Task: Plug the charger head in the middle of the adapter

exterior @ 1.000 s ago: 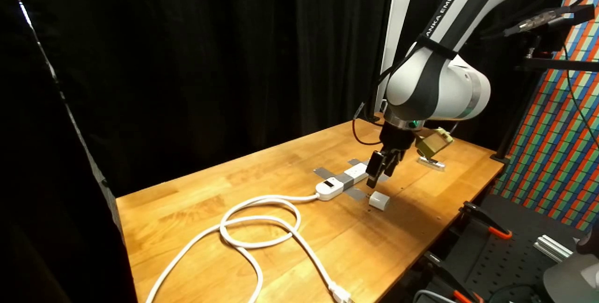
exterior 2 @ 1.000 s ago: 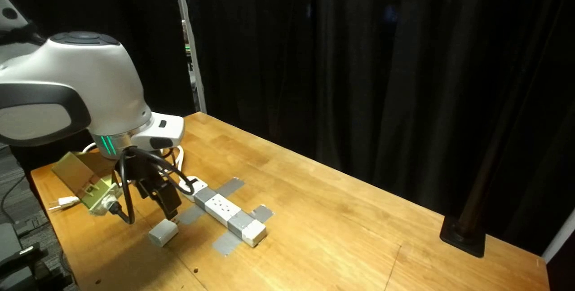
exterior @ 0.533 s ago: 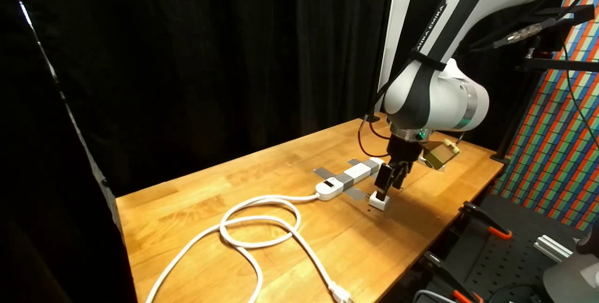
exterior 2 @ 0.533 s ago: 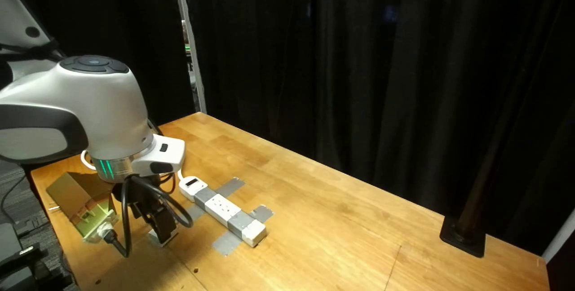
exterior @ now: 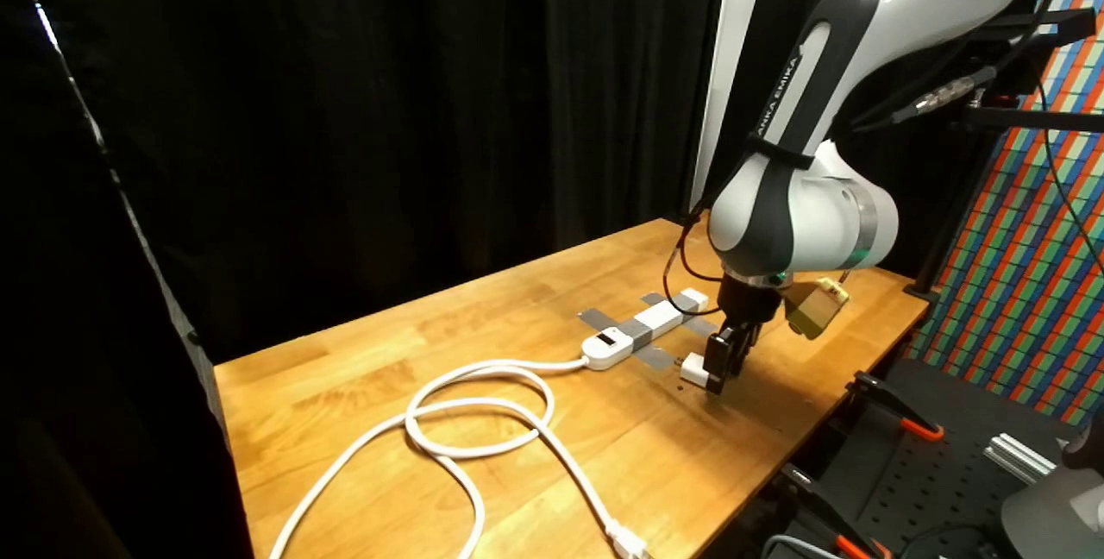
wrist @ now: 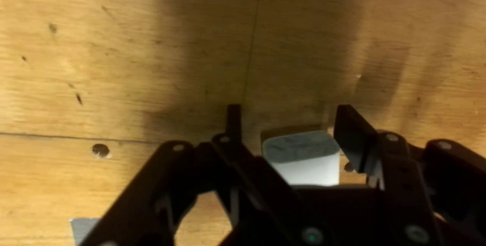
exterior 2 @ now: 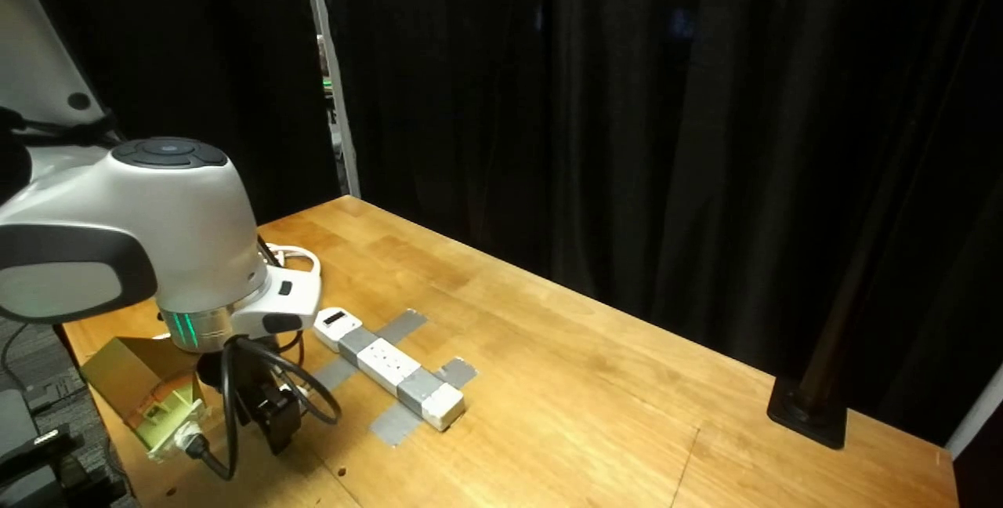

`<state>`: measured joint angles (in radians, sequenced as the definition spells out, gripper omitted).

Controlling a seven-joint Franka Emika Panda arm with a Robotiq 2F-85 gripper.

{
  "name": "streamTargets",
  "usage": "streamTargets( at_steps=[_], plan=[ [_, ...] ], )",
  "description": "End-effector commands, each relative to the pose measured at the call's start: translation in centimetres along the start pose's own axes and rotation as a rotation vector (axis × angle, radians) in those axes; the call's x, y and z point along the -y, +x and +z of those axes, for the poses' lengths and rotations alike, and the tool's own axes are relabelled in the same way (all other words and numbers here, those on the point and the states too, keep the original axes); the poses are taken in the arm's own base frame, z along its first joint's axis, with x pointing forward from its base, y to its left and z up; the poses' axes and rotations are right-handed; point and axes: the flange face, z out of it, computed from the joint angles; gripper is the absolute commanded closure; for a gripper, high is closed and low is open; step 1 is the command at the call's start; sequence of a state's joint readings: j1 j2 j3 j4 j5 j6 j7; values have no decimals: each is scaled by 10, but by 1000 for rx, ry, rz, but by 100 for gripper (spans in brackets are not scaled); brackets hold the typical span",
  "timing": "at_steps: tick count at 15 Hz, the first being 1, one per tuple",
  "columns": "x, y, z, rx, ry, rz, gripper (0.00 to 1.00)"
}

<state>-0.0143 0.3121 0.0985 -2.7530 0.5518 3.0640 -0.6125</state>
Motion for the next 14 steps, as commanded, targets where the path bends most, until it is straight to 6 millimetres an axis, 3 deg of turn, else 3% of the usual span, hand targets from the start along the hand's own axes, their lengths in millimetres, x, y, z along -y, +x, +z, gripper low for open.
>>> streamTargets(
  at_steps=[1,2,4,9,11,12,14],
  plan=[
    [2,9,11,-53,-64,-45,13],
    [2,11,11,-65,-80,-52,12],
    [4,14,13,-76,-102,-68,1],
    [5,22,17,-26,-119,-122,0],
    [6,27,16,14,-121,-149,25],
    [9,30,14,21,-121,-160,28],
    [11,38,7,33,-116,-170,44]
  ],
)
